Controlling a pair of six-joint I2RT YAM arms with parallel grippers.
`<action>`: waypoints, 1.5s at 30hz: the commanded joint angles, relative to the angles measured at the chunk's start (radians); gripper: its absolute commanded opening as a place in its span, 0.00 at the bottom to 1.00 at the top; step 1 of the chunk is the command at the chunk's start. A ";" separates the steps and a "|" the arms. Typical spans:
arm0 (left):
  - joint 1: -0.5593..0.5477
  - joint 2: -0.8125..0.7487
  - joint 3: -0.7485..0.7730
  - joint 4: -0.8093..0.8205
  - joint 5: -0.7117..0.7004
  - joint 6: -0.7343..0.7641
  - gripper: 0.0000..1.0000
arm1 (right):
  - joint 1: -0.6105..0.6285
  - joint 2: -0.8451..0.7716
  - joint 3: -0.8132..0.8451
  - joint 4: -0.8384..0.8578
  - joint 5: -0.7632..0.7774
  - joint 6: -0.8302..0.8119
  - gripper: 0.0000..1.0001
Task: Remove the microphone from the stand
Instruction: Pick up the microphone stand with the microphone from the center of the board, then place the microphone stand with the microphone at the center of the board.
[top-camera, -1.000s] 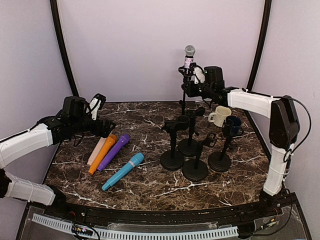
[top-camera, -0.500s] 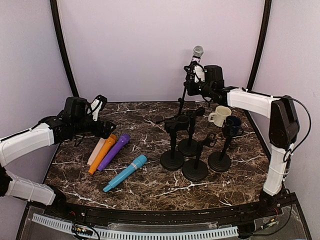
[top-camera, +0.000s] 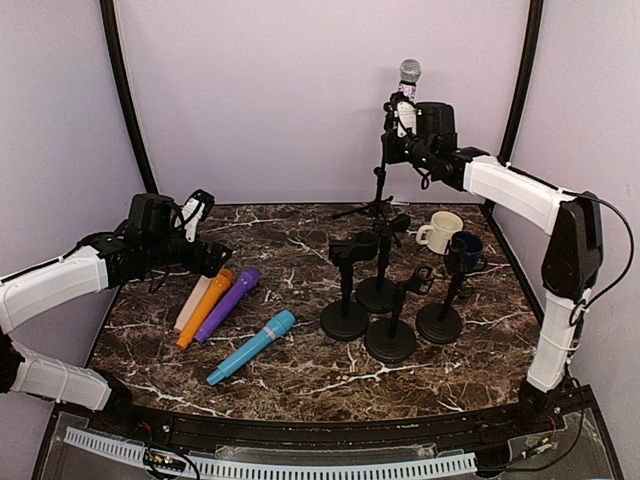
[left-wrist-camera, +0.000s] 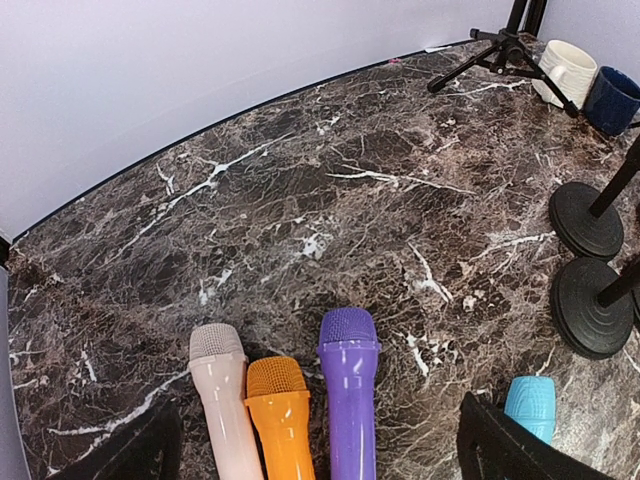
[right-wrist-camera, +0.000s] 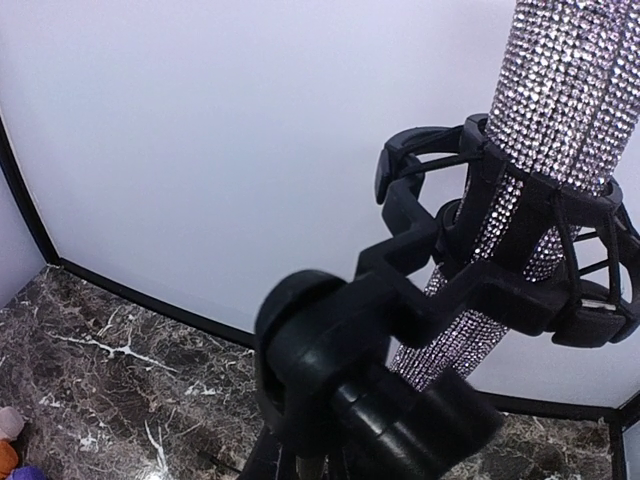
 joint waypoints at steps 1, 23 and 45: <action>0.004 -0.012 0.030 -0.010 -0.007 0.012 0.98 | 0.018 -0.143 0.114 0.082 0.013 -0.046 0.00; 0.004 -0.055 0.009 0.010 -0.013 0.009 0.97 | 0.399 -0.365 0.242 -0.237 -0.151 -0.067 0.00; 0.001 -0.202 -0.066 0.046 -0.011 0.011 0.97 | 0.752 -0.499 -0.238 -0.066 -0.082 -0.024 0.00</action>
